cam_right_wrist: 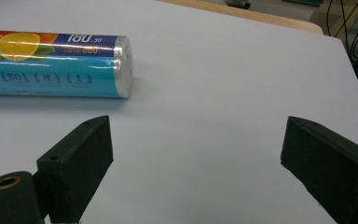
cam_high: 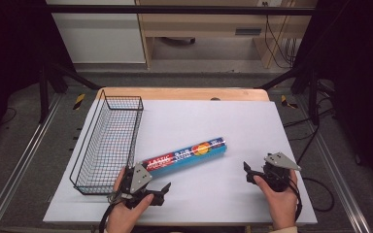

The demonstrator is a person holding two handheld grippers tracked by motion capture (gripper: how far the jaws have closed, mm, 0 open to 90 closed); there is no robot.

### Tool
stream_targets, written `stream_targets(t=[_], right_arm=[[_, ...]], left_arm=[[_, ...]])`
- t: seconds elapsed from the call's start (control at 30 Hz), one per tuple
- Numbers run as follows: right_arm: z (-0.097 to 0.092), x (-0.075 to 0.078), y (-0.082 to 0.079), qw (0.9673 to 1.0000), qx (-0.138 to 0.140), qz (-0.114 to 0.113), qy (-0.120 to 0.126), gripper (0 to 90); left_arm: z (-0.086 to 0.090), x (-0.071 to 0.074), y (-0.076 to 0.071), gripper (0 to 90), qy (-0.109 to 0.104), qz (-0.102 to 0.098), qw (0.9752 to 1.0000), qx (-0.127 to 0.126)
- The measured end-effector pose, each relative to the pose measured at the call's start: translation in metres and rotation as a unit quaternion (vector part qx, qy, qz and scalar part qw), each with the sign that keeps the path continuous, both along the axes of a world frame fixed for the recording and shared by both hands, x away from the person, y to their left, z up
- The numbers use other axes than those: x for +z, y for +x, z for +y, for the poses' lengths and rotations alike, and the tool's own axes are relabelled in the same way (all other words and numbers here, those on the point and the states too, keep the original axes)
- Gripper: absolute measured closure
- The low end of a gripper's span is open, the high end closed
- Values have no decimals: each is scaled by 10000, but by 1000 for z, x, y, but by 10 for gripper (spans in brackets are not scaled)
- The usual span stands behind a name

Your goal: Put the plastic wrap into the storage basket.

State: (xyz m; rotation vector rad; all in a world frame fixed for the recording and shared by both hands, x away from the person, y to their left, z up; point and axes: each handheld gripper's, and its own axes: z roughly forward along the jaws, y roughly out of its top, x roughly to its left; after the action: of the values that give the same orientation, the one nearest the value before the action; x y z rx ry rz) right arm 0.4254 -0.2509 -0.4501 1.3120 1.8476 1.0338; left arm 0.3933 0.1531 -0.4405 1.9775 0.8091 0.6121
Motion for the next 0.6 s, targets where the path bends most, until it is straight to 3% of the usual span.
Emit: stream_targets(t=[0.07, 0.13, 0.27, 0.33, 0.43, 0.53, 0.6], right_arm=[[1, -1, -2, 9999, 50, 45, 78, 105], [3, 0, -3, 9999, 93, 37, 7, 112], [6, 0, -6, 9998, 204, 45, -45, 156], [6, 1, -8, 9996, 279, 36, 30, 182], [5, 1, -10, 9995, 308, 31, 53, 181], [2, -1, -9, 9997, 255, 48, 16, 163], [-1, 0, -8, 9998, 207, 13, 28, 152]], left_arm=[[0, 4, -1, 29, 13, 2, 9999, -118], [-1, 9, 0, 28, -1, -7, 9997, -252], [-8, 22, 8, 36, 215, 75, 9992, -322], [-12, 29, 15, 42, 481, 164, 9980, -364], [-24, 40, 32, 50, 1070, 426, 9924, -443], [-34, 49, 45, 56, 1406, 673, 9863, -534], [-41, 53, 53, 63, 1595, 680, 9834, -543]])
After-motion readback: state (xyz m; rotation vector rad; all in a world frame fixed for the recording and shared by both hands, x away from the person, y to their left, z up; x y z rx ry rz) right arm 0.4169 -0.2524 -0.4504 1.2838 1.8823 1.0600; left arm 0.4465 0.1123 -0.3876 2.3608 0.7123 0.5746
